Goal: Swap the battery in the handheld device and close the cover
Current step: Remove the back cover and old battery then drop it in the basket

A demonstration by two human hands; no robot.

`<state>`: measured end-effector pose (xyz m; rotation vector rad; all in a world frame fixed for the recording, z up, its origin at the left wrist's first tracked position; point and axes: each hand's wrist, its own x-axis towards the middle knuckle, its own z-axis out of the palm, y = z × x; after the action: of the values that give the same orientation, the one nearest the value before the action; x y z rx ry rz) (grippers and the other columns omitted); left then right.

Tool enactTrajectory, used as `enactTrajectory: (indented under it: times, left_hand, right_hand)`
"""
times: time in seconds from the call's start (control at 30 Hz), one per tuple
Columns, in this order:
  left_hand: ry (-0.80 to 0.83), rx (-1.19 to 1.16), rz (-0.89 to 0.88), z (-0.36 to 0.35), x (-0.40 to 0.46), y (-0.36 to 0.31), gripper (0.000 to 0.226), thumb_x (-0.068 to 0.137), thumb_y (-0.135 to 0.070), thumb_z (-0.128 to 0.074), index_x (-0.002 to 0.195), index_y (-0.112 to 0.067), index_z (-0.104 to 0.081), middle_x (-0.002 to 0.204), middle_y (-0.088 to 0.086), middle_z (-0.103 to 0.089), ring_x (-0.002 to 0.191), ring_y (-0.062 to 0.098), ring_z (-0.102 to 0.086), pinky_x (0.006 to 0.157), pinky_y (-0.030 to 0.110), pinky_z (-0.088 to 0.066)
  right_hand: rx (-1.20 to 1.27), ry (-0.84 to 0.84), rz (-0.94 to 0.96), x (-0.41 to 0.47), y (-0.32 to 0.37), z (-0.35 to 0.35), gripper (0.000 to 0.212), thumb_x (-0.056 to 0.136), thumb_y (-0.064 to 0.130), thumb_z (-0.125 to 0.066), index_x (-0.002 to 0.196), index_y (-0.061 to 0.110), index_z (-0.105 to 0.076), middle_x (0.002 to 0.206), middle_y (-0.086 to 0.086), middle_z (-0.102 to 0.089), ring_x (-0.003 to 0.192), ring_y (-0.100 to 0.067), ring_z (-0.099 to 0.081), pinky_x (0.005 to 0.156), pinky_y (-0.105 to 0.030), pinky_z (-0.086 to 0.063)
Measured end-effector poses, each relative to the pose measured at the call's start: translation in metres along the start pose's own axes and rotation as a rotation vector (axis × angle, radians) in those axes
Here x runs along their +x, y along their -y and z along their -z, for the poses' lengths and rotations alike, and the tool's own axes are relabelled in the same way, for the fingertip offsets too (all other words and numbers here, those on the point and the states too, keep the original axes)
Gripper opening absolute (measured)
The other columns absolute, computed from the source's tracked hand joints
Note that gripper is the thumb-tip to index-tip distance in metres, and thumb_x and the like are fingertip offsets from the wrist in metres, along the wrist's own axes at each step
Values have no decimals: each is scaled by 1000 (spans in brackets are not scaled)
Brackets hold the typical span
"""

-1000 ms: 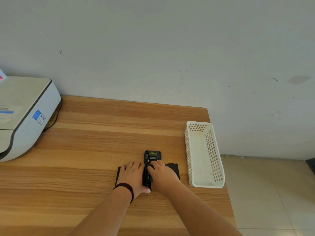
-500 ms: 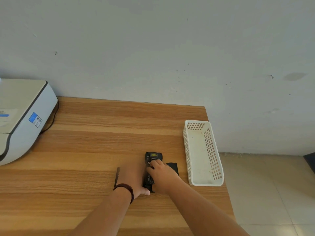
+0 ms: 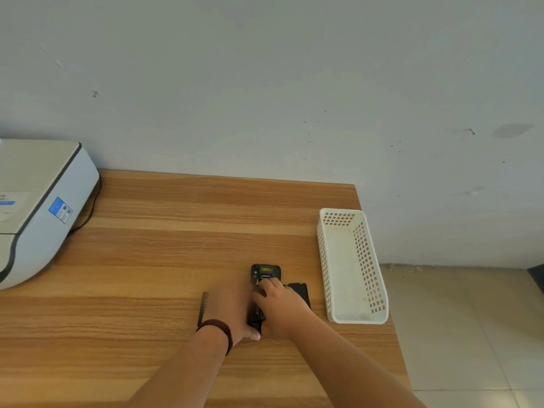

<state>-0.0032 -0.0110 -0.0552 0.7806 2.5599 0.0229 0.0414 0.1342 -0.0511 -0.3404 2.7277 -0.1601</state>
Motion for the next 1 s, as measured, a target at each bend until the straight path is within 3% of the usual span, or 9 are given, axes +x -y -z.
enactTrajectory:
  times: [0.37, 0.53, 0.73, 0.87, 1.0]
  left_hand:
    - [-38, 1, 11, 0, -3, 1, 98, 64, -67, -66, 146, -28, -26, 144, -8, -37, 133, 19, -30, 110, 42, -22]
    - [-37, 12, -1, -1, -6, 2, 100, 63, -72, -64, 145, -27, -27, 143, -7, -38, 133, 19, -31, 109, 41, -23]
    - [-33, 9, -27, 0, -13, 4, 89, 71, -66, -59, 145, -27, -29, 145, -6, -36, 135, 20, -28, 111, 41, -20]
    - [-49, -15, -30, -3, -18, 7, 79, 73, -60, -59, 140, -29, -33, 141, -7, -39, 132, 19, -31, 110, 40, -22]
    - [-56, -24, 1, -4, -22, 10, 70, 80, -46, -60, 142, -30, -32, 145, -8, -35, 135, 18, -28, 111, 37, -23]
  right_hand:
    - [203, -23, -107, -13, 6, 2, 72, 79, 50, -56, 140, 16, -41, 137, -5, -42, 127, -25, -36, 111, -44, -30]
    - [340, -56, -431, -5, 29, 12, 40, 88, 38, -50, 120, 14, -52, 131, -7, -41, 119, -26, -41, 96, -40, -44]
    - [431, 49, -734, 11, 51, 11, 47, 92, 29, -58, 134, 17, -41, 140, -12, -29, 121, -28, -40, 93, -38, -48]
    - [481, 69, -811, 15, 54, 9, 45, 91, 19, -57, 133, 18, -39, 139, -14, -29, 120, -27, -43, 92, -36, -50]
    - [514, 43, -834, 14, 53, 9, 44, 90, 21, -59, 130, 17, -42, 134, -14, -33, 116, -26, -44, 91, -35, -50]
